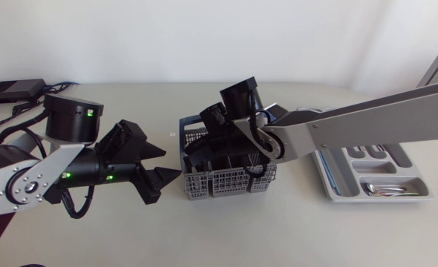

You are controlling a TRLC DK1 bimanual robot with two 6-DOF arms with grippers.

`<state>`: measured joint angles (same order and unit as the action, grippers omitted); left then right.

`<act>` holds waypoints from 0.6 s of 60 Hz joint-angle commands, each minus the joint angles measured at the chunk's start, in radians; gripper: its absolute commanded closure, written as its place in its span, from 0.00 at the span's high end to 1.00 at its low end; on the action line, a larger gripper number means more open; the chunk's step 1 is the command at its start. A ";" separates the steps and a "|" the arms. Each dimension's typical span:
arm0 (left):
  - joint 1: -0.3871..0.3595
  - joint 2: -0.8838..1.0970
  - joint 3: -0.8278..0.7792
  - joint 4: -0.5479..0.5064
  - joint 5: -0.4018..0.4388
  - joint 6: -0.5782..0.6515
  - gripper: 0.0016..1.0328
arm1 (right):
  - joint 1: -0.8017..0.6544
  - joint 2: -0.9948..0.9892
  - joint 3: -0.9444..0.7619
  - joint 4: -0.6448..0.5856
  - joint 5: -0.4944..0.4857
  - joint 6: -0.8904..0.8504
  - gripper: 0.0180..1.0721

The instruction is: Sort the cutlery from the basket into the organizer compartments.

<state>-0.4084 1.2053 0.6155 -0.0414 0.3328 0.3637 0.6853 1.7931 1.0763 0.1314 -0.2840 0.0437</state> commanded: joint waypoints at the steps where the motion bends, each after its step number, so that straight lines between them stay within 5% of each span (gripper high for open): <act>1: 0.006 0.014 -0.010 0.009 0.006 0.003 0.78 | -0.003 0.026 0.020 -0.001 -0.006 -0.013 0.42; 36: 0.003 0.014 -0.010 0.009 0.006 0.003 0.78 | 0.023 -0.003 -0.006 -0.003 -0.041 -0.024 0.35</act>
<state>-0.4084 1.2053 0.6155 -0.0414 0.3328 0.3637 0.6933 1.7939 1.0790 0.1318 -0.3141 0.0250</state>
